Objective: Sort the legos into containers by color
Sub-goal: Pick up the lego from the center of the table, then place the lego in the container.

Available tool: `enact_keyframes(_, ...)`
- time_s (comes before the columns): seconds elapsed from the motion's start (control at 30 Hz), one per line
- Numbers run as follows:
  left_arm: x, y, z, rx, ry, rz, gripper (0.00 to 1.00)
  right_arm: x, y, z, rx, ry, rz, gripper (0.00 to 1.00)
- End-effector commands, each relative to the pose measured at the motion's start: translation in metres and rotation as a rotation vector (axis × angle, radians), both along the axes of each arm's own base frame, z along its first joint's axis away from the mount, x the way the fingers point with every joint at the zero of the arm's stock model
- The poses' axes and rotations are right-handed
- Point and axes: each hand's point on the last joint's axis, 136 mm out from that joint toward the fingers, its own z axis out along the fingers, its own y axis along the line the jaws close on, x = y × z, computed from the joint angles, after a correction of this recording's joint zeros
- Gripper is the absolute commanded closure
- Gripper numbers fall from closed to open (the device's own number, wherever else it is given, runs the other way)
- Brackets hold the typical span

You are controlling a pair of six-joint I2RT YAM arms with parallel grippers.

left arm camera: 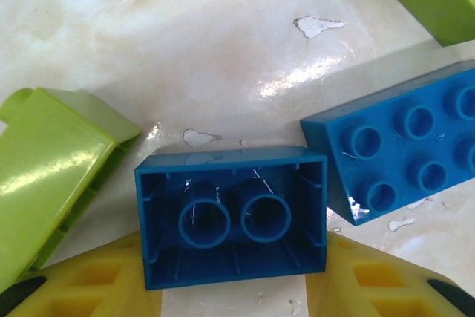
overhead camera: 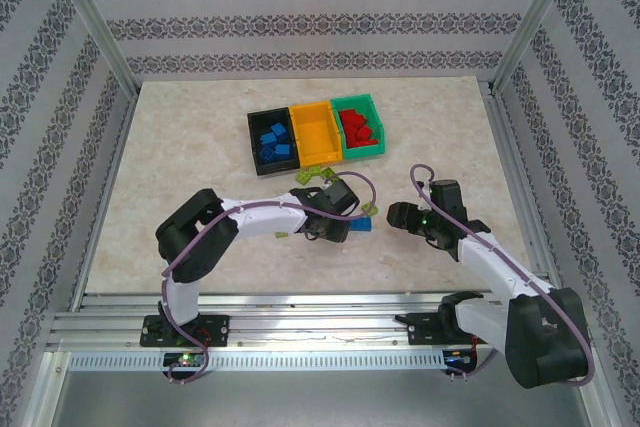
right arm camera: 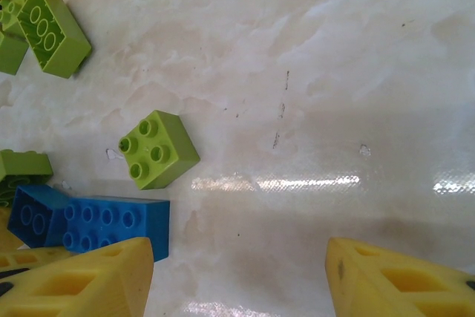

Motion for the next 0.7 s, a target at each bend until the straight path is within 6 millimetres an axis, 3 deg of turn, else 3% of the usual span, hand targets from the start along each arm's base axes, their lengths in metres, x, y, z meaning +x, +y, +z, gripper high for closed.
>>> enact_keyframes(0.0, 0.002, -0.008, 0.011, -0.061, -0.056, -0.031, 0.63, 0.001, 0.003, -0.001, 0.023, -0.001, 0.003, 0.37)
enact_keyframes(0.13, 0.004, -0.007, 0.032, -0.105, -0.115, -0.043, 0.63, 0.001, 0.004, -0.003, 0.023, 0.004, 0.007, 0.37)
enact_keyframes(0.33, 0.014, 0.015, 0.068, -0.066, -0.238, -0.022, 0.63, 0.003, 0.004, -0.005, 0.02, 0.01, 0.004, 0.37)
enact_keyframes(0.5, 0.035, 0.031, 0.079, -0.077, -0.226, 0.029, 0.65, 0.005, 0.006, -0.007, 0.01, 0.018, 0.011, 0.37)
enact_keyframes(0.67, 0.066, 0.062, 0.094, -0.057, -0.241, 0.102, 0.65, 0.004, 0.009, -0.007, 0.004, 0.014, 0.027, 0.37)
